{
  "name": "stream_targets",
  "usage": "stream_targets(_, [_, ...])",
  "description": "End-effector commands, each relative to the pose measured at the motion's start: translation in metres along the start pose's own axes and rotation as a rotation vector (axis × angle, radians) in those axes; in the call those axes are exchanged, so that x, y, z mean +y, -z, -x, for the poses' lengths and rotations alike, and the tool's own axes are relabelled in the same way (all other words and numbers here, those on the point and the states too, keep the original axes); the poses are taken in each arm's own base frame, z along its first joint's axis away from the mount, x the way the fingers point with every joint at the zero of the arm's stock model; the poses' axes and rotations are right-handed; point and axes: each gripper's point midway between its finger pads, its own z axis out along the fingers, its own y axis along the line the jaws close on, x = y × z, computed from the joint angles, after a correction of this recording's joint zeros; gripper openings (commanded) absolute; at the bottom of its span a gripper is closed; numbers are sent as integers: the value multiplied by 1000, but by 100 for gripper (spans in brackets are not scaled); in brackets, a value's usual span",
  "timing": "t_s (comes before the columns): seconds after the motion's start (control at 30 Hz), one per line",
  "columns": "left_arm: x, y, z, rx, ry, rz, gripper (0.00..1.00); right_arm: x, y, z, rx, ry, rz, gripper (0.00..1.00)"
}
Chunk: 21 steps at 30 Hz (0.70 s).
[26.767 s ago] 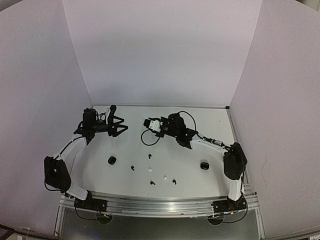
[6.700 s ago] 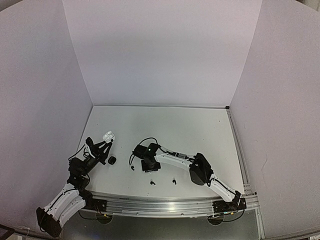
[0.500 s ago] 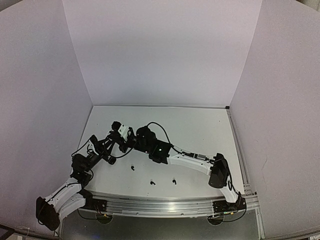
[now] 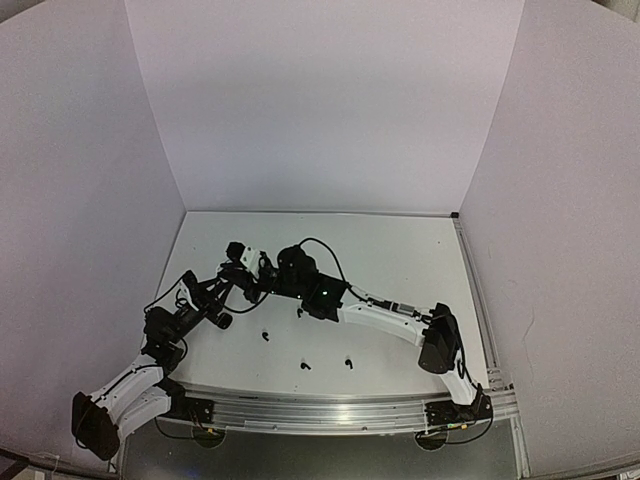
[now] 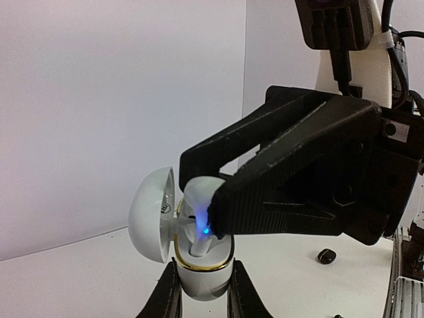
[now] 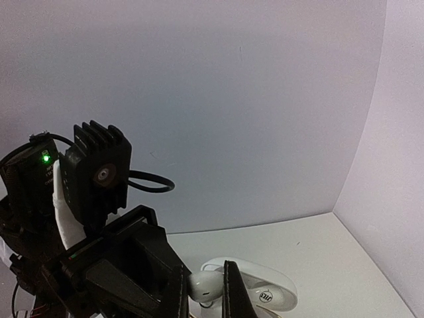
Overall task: Insert the wireless bluetooth earbuds into the charging case
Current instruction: Insert the left earbud into the left side groove of the charging case.
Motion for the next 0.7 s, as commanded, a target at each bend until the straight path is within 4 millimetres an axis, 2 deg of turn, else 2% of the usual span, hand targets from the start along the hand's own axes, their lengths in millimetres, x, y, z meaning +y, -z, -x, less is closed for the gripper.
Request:
stream_targets(0.0, [-4, -3, 46, -130, -58, -13, 0, 4, 9, 8, 20, 0, 27, 8])
stream_targets(0.37, [-3, -3, 46, -125, -65, -9, 0, -1, 6, 8, 18, 8, 6, 18])
stream_targets(0.67, [-5, -3, 44, -114, -65, -17, 0, -3, 6, 10, 17, 8, -9, 19])
